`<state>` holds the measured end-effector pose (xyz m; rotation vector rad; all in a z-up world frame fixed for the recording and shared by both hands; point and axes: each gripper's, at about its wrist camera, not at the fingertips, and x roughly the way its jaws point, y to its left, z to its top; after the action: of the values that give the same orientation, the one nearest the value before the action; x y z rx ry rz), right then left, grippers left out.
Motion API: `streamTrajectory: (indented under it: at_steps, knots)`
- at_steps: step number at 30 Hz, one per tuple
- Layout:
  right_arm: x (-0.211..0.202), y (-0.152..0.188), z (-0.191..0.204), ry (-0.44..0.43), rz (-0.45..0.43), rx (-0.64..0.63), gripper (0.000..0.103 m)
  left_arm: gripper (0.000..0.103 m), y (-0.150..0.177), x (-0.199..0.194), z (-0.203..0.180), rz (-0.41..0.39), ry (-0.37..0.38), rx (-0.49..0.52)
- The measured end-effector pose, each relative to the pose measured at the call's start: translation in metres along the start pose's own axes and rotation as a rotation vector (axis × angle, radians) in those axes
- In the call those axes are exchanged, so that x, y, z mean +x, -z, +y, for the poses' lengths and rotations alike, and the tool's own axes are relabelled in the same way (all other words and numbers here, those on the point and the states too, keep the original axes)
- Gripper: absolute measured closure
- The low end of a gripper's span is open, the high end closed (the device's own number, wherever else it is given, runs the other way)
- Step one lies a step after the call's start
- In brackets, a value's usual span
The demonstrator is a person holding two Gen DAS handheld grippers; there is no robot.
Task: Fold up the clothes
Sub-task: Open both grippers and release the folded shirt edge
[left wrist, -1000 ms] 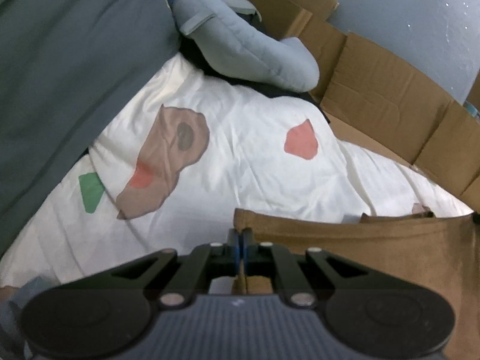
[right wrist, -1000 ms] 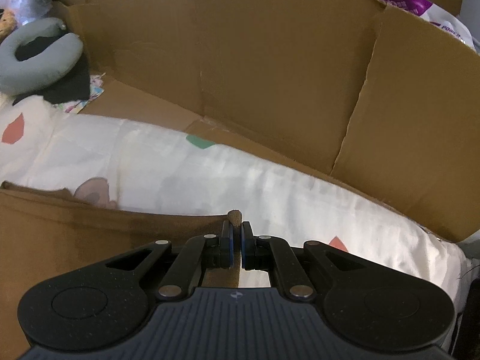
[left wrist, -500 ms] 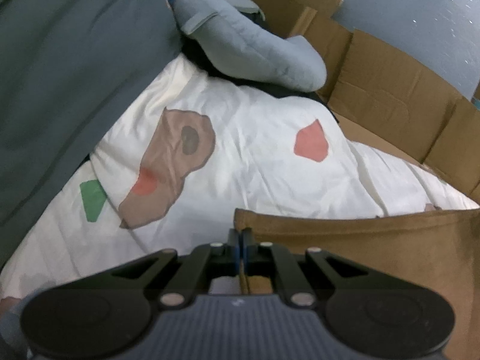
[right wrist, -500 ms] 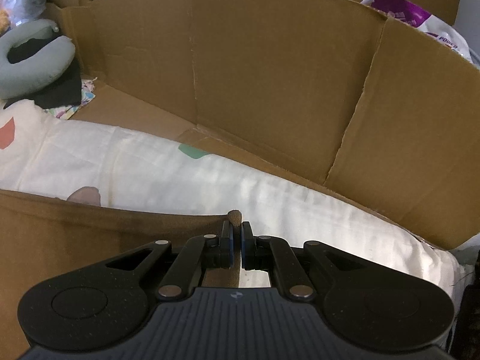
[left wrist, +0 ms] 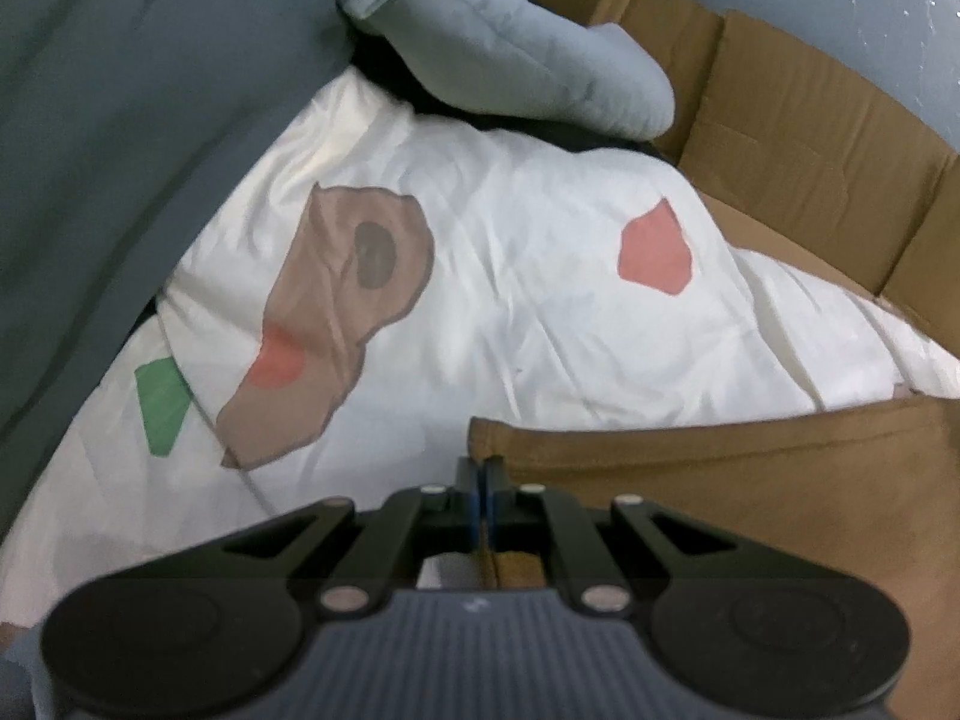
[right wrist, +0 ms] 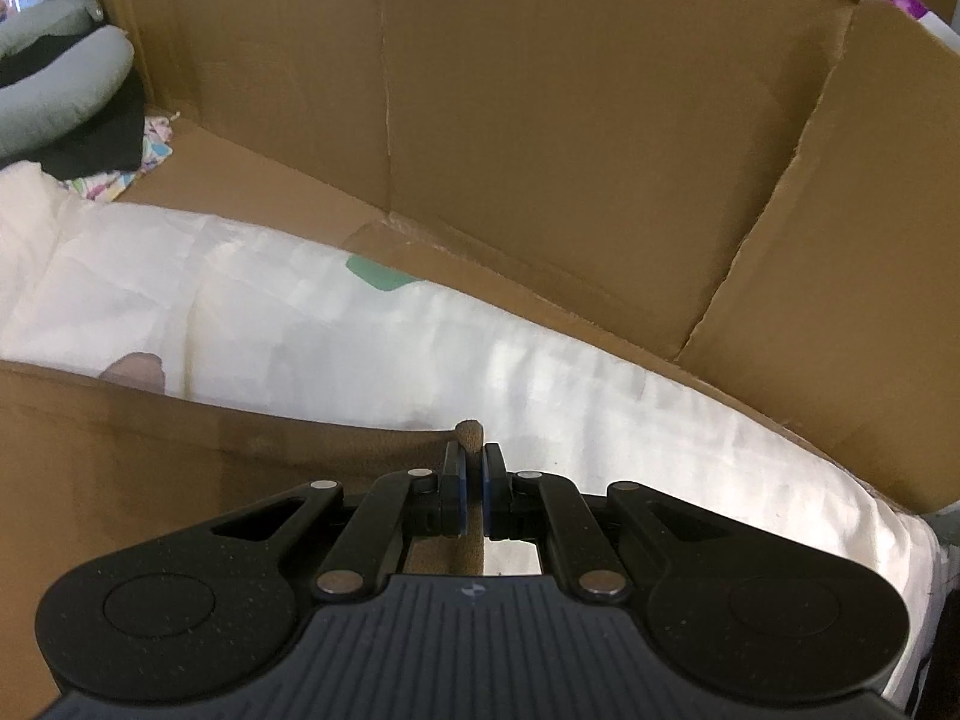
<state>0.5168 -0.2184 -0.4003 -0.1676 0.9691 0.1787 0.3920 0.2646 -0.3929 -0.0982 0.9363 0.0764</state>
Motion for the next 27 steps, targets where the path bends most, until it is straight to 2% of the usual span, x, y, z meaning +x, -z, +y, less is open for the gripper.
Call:
streamTrajectory:
  at_steps: [3, 6, 7, 8, 10, 11, 16, 19, 27]
  knots:
    - [0.008, 0.000, 0.001, 0.005, 0.017, -0.007, 0.100, 0.099, 0.002, 0.009, -0.002, 0.022, -0.012, 0.001]
    - [0.013, 0.003, -0.001, -0.015, 0.019, 0.033, 0.097, 0.092, 0.000, 0.007, 0.001, 0.034, -0.010, -0.034]
    - [0.012, 0.004, -0.004, -0.026, 0.008, 0.059, 0.092, 0.083, -0.001, 0.004, 0.002, 0.039, -0.013, -0.039]
    - [0.009, 0.004, -0.008, -0.034, 0.004, 0.086, 0.078, 0.071, -0.001, 0.001, 0.004, 0.046, -0.017, -0.043]
    - [0.001, 0.005, -0.016, -0.048, 0.001, 0.141, 0.065, 0.061, -0.001, -0.011, 0.008, 0.042, -0.047, -0.044]
    - [-0.003, 0.005, -0.021, -0.055, 0.000, 0.169, 0.060, 0.059, 0.001, -0.018, 0.010, 0.038, -0.053, -0.046]
    - [-0.028, 0.008, -0.028, -0.075, -0.019, 0.205, 0.057, 0.047, 0.004, -0.051, 0.016, 0.030, -0.070, -0.023]
    - [-0.048, 0.009, -0.030, -0.081, -0.022, 0.207, 0.057, 0.046, 0.004, -0.071, 0.013, 0.021, -0.078, -0.018]
    - [-0.106, 0.027, -0.025, -0.144, -0.066, 0.113, 0.053, 0.040, 0.007, -0.122, -0.017, 0.001, -0.069, 0.015]
